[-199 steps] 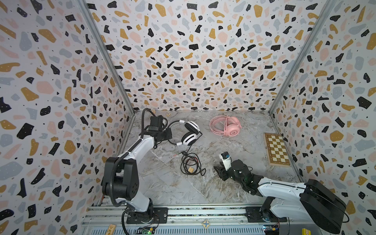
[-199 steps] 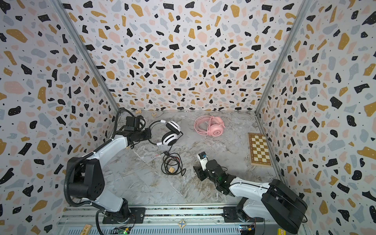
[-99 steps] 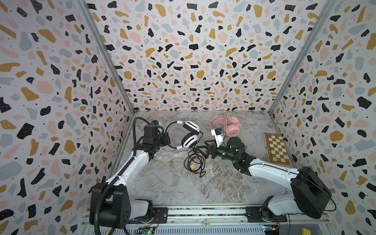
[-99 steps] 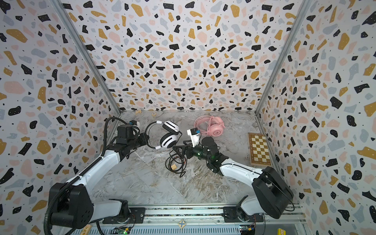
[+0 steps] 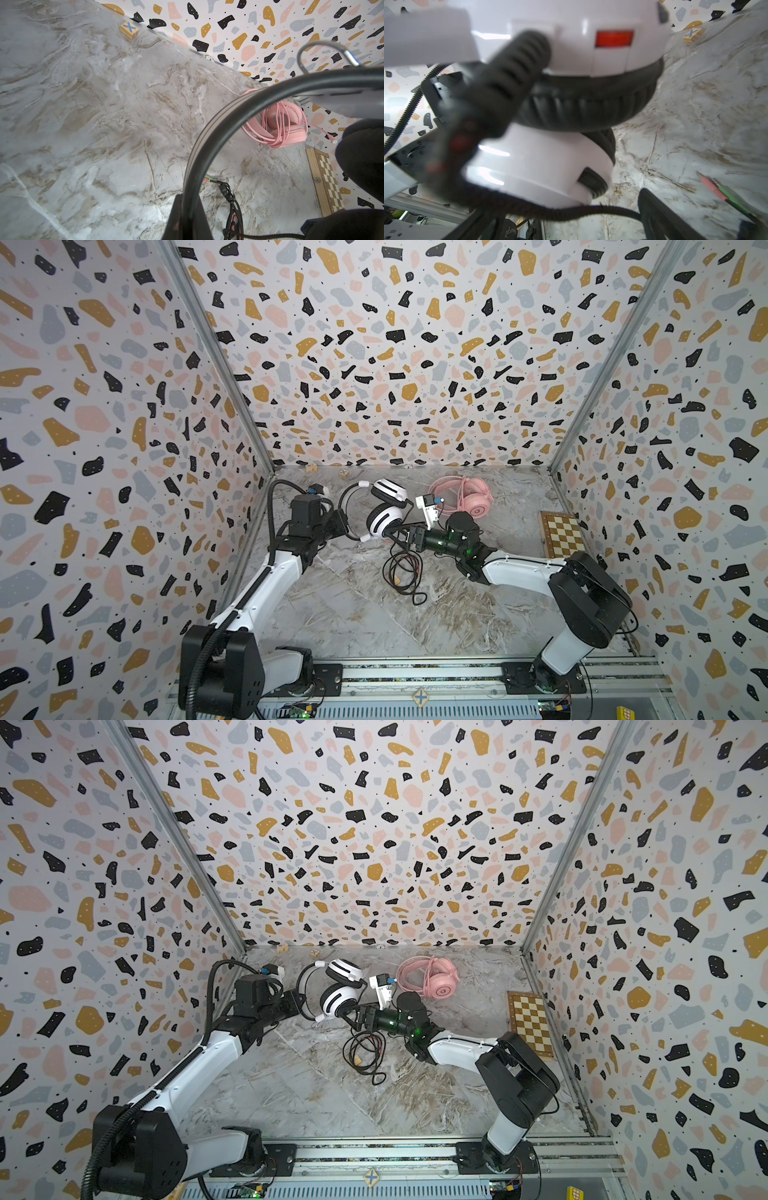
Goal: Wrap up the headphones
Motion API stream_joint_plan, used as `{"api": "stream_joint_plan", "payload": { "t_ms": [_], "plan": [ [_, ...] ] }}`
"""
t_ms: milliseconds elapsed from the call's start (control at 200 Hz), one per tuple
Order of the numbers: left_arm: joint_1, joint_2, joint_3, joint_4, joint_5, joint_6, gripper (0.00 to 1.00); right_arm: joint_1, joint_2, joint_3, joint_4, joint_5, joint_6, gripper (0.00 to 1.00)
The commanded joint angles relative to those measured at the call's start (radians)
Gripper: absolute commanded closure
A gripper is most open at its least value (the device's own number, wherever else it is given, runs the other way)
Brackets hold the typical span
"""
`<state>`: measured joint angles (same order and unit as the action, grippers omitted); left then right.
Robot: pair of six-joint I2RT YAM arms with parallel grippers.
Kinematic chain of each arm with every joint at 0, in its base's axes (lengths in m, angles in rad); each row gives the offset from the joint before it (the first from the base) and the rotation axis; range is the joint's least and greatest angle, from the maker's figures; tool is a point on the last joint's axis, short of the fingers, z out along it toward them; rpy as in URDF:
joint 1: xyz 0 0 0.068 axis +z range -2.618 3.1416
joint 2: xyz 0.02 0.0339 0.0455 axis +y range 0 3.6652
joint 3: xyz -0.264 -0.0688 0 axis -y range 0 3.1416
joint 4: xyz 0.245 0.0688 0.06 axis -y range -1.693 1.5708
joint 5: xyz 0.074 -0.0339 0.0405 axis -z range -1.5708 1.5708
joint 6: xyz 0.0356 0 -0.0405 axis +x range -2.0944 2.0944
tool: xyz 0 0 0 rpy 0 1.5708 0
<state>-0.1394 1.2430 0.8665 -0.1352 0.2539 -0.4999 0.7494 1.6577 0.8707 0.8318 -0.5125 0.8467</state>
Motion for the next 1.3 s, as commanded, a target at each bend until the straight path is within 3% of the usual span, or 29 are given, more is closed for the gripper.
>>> {"api": "stream_joint_plan", "payload": {
  "t_ms": [0, 250, 481, 751, 1171, 1296],
  "plan": [
    [-0.008, -0.003, 0.018, 0.074, 0.044, -0.004, 1.0, 0.013, -0.059, 0.03, 0.088, -0.027, 0.035, 0.01],
    [-0.009, 0.031, 0.019, 0.085, 0.059, 0.0, 1.0, 0.026, -0.164, -0.038, 0.07, 0.077, 0.01, 0.01],
    [-0.013, 0.008, 0.023, 0.077, 0.05, -0.006, 1.0, 0.042, -0.037, 0.032, 0.004, 0.089, 0.03, 0.01],
    [-0.024, -0.032, 0.026, 0.046, 0.033, 0.0, 1.0, 0.068, 0.003, 0.093, -0.082, 0.146, 0.007, 0.01],
    [-0.042, -0.048, 0.024, 0.049, 0.062, -0.024, 1.0, 0.041, 0.06, 0.006, 0.241, 0.084, 0.117, 0.0],
    [-0.042, -0.052, 0.025, 0.045, 0.056, -0.023, 1.0, 0.042, 0.046, -0.008, 0.25, 0.082, 0.102, 0.12]
  ]
}}
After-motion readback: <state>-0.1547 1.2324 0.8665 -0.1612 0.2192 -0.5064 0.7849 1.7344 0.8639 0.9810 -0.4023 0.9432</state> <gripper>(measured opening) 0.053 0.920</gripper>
